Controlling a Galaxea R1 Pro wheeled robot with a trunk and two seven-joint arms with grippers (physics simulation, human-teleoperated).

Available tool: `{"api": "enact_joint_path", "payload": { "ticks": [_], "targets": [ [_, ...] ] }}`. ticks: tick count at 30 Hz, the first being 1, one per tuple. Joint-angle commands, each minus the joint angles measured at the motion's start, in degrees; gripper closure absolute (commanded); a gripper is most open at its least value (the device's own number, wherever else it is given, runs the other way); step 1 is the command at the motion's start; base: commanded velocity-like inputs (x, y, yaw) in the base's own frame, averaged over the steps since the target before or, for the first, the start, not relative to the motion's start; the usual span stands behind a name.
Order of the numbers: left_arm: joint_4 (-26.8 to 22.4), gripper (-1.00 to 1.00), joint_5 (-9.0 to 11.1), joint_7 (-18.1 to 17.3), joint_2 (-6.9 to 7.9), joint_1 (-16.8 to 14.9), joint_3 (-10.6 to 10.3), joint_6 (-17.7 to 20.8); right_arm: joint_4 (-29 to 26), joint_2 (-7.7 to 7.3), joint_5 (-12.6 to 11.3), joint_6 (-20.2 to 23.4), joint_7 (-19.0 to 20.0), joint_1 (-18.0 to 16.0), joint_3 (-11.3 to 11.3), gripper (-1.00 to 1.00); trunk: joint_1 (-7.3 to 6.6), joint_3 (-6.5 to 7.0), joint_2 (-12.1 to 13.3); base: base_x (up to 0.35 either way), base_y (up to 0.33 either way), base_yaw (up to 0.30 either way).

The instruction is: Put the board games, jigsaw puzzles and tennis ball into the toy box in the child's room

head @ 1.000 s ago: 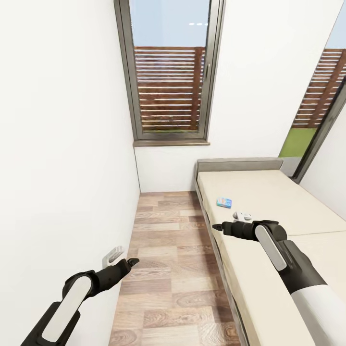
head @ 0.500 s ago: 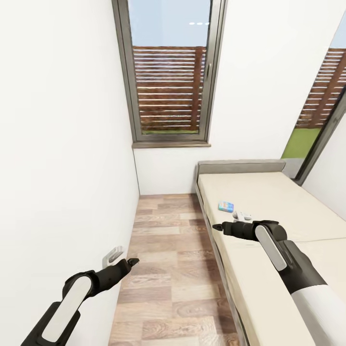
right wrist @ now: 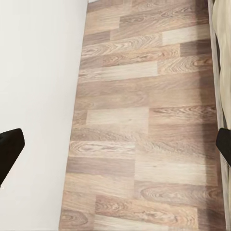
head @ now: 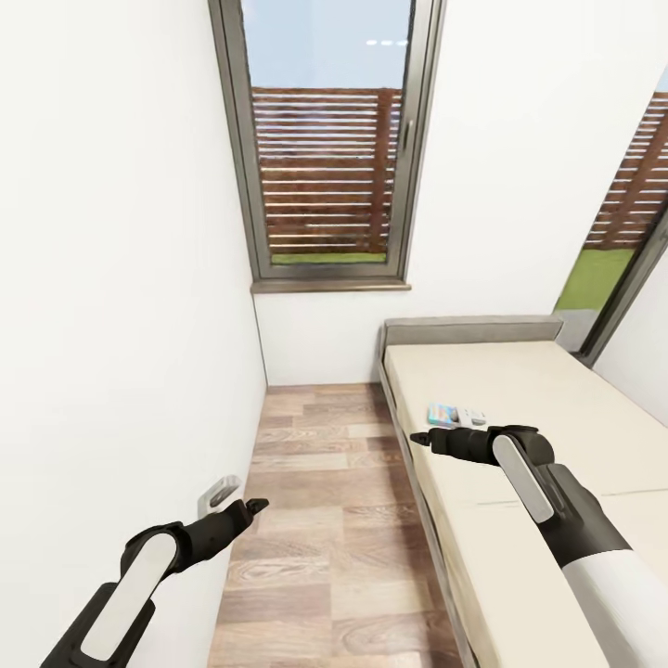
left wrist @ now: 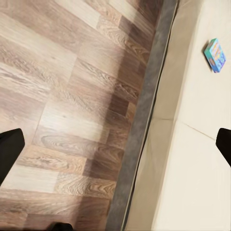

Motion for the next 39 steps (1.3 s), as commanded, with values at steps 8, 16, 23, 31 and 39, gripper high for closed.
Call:
{"api": "enact_joint_path", "payload": {
  "ticks": [8,16,23,31,39],
  "targets": [
    [-0.06,-1.00,0.60,0.58,0.05,-0.06,-0.09,0.01,-0.04,-0.07,0.31,0.17,0.27,-0.06,0.07,-1.00,0.07,-0.12,-0.12,0.330,0.000,0.000],
    [-0.08,-1.00,0.60,0.58,0.05,-0.06,-0.09,0.02,-0.04,-0.10,0.31,0.16,0.27,-0.05,0.07,-1.00,0.07,-0.12,-0.12,0.331,0.000,0.000],
    [-0.08,-1.00,0.60,0.58,0.05,-0.06,-0.09,0.04,-0.04,-0.08,0.31,0.15,0.27,-0.06,0.07,-1.00,0.07,-0.12,-0.12,0.330,0.000,0.000],
    [-0.08,-1.00,0.64,0.58,0.05,-0.06,-0.09,0.05,-0.04,-0.07,0.31,0.15,0.27,-0.07,0.07,-1.00,0.07,-0.12,-0.12,0.328,0.000,0.000],
    [-0.08,-1.00,0.61,0.58,0.05,-0.06,-0.09,0.05,-0.04,-0.11,0.31,0.15,0.27,-0.09,0.07,-1.00,0.07,-0.12,-0.12,0.328,0.000,0.000]
  ]
}}
